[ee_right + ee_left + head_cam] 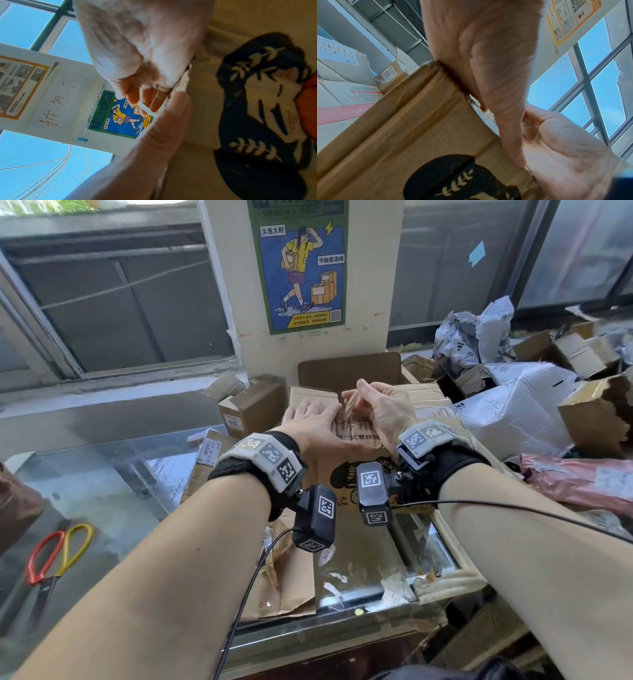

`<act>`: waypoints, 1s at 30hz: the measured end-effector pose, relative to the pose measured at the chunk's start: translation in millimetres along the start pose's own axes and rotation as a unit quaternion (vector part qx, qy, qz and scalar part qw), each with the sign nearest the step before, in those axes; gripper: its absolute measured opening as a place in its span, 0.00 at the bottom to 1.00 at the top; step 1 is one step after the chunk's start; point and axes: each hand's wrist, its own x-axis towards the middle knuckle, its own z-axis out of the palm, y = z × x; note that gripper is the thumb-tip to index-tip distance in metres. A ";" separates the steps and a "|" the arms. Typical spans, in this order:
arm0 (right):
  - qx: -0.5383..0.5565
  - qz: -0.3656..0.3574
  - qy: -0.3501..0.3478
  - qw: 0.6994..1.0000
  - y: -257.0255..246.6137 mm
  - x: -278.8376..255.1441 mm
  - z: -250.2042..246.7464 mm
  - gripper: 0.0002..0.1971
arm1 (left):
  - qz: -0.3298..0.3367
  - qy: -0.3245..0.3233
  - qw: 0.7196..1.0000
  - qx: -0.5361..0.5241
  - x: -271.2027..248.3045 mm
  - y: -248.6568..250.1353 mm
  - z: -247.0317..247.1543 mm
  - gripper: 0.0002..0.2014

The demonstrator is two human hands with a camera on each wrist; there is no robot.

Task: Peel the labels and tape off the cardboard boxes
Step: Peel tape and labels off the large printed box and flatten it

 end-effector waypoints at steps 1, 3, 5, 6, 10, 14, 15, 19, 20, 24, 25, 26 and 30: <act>0.008 0.000 -0.003 1.000 -0.1 -0.5 0.3 0.19 | 0.001 0.001 1.000 0.000 0.3 -0.1 -0.3 0.52; 0.006 -0.012 -0.003 1.000 -1.6 -2.4 1.2 0.18 | 0.004 0.004 1.000 -0.005 0.6 0.0 -0.3 0.51; -0.008 -0.026 0.002 1.000 -2.8 -4.7 1.9 0.18 | 0.006 0.007 1.000 -0.012 1.0 -0.2 -0.1 0.51; -0.013 -0.033 0.003 0.999 -2.5 -4.9 1.5 0.18 | 0.007 0.009 1.000 -0.015 1.4 -0.6 0.0 0.50; 0.006 -0.039 -0.003 0.999 -0.9 -4.7 -0.2 0.22 | 0.005 0.016 1.000 -0.018 1.9 -0.5 0.9 0.49; 0.052 -0.037 0.021 0.998 1.0 -3.1 0.8 0.23 | 0.002 0.024 1.000 -0.015 1.3 -0.3 1.8 0.50; 0.063 -0.034 0.026 0.997 1.4 -2.9 0.9 0.23 | 0.000 0.024 1.000 -0.014 1.0 -0.4 2.1 0.50; 0.104 -0.018 0.043 0.994 0.0 -2.6 -2.9 0.22 | -0.003 0.021 1.000 -0.007 2.8 -1.4 3.1 0.51; 0.115 -0.015 0.046 0.992 -0.6 -2.8 -3.7 0.22 | -0.002 0.020 1.000 -0.008 3.0 -1.5 3.1 0.51; 0.152 -0.012 0.052 0.987 -1.1 -2.7 -3.9 0.22 | 0.000 0.020 1.000 -0.010 1.9 -1.0 3.3 0.51; 0.157 -0.011 0.054 0.986 -1.0 -2.4 -3.8 0.22 | 0.001 0.020 1.000 -0.011 1.6 -0.7 3.6 0.52; 0.159 -0.010 0.055 0.986 -0.9 -2.2 -3.9 0.22 | 0.001 0.019 1.000 -0.012 1.4 -0.7 3.8 0.52; 0.180 -0.002 0.081 0.980 -3.0 -1.2 -0.5 0.23 | -0.001 0.017 1.000 -0.009 0.9 -0.6 3.8 0.52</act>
